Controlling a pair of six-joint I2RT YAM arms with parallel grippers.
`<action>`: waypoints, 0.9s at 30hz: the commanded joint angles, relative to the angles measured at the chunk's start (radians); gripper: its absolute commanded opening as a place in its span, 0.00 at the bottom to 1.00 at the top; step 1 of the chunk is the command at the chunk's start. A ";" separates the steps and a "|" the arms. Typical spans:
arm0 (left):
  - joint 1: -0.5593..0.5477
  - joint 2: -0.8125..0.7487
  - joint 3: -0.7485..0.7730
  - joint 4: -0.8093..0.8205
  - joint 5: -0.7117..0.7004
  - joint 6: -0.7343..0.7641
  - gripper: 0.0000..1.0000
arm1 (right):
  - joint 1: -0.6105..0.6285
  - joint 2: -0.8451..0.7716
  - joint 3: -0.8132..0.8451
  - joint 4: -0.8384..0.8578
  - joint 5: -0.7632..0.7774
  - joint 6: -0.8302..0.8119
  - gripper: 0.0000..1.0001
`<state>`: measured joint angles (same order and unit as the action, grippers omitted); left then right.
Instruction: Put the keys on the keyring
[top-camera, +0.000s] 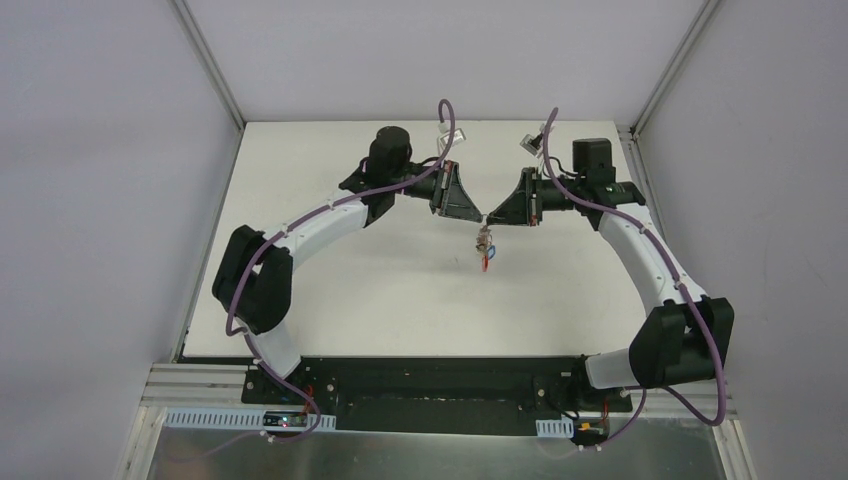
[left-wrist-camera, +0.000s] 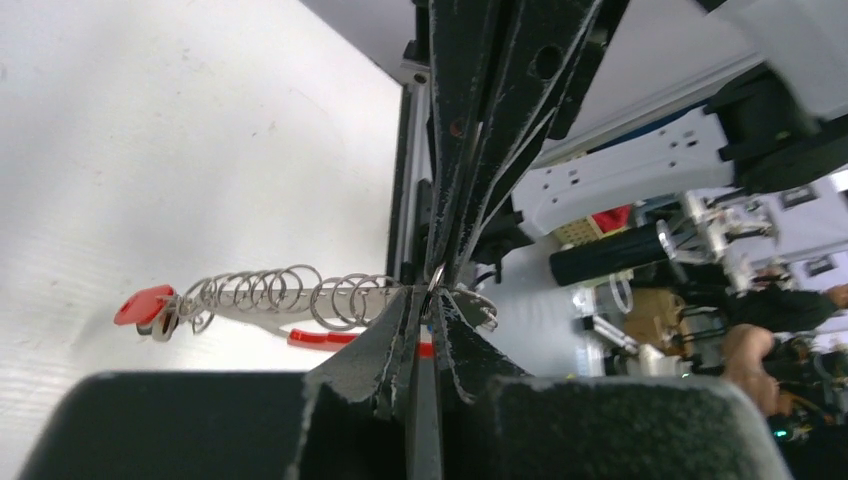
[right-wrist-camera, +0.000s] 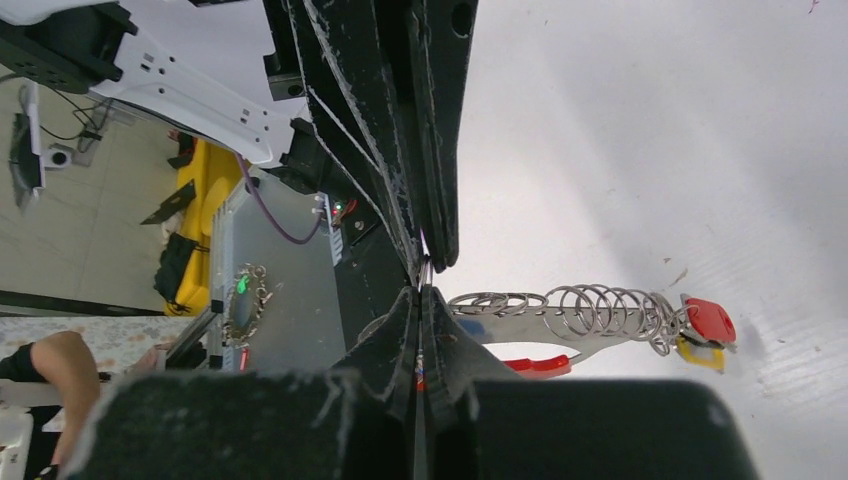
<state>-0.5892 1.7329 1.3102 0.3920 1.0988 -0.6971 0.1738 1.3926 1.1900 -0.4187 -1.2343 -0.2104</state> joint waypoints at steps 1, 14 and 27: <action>0.005 -0.058 0.097 -0.371 -0.030 0.333 0.13 | 0.042 -0.010 0.112 -0.139 0.027 -0.155 0.00; -0.010 -0.047 0.169 -0.505 -0.017 0.458 0.27 | 0.091 0.031 0.160 -0.269 0.066 -0.267 0.00; -0.027 -0.039 0.172 -0.461 0.008 0.411 0.24 | 0.088 0.040 0.127 -0.225 0.012 -0.245 0.00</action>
<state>-0.6037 1.7210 1.4483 -0.1169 1.0733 -0.2729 0.2600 1.4502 1.3140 -0.6933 -1.1522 -0.4652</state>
